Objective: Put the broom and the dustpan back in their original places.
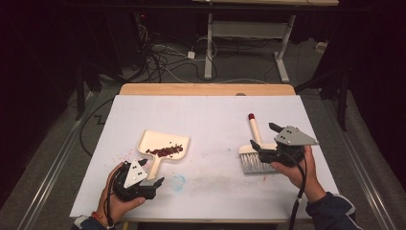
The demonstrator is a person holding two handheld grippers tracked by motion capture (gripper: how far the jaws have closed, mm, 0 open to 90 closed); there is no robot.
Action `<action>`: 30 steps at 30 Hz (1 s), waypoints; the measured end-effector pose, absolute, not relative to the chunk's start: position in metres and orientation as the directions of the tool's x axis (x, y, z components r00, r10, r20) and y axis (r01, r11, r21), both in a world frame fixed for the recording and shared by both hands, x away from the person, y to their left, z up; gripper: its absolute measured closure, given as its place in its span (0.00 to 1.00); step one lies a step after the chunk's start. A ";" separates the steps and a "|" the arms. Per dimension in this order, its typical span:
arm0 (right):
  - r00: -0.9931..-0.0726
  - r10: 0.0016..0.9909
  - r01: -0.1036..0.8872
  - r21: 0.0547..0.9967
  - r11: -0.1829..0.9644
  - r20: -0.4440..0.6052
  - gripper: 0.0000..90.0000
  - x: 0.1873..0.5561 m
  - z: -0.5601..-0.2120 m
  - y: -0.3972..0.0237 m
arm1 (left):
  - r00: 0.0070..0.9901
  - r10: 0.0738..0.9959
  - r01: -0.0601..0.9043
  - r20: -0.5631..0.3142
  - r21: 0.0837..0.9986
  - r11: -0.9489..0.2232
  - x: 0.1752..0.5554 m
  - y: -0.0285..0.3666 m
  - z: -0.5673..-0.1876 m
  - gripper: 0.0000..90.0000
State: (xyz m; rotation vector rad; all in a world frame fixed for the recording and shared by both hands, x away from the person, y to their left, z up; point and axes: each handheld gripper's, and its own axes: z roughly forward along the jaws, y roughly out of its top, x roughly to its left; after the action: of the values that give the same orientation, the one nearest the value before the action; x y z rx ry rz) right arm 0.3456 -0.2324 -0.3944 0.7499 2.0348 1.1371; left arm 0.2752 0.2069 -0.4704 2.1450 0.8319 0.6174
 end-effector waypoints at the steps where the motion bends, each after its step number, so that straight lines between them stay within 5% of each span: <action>1: -0.605 0.746 0.157 0.877 0.454 -0.278 0.20 0.344 -0.396 -0.233 | 0.674 0.721 0.364 0.162 0.776 -0.515 0.275 0.207 -0.470 0.20; 30: -0.646 0.709 0.185 0.843 0.505 -0.283 0.20 0.306 -0.445 -0.257 | 0.675 0.718 0.358 0.173 0.774 -0.523 0.277 0.207 -0.471 0.20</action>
State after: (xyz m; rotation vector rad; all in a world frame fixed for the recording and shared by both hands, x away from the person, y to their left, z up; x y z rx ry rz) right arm 0.3065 -0.2567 -0.4454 0.7281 2.1259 1.0880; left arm 0.2771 0.2065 -0.4707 2.1512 0.8240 0.6274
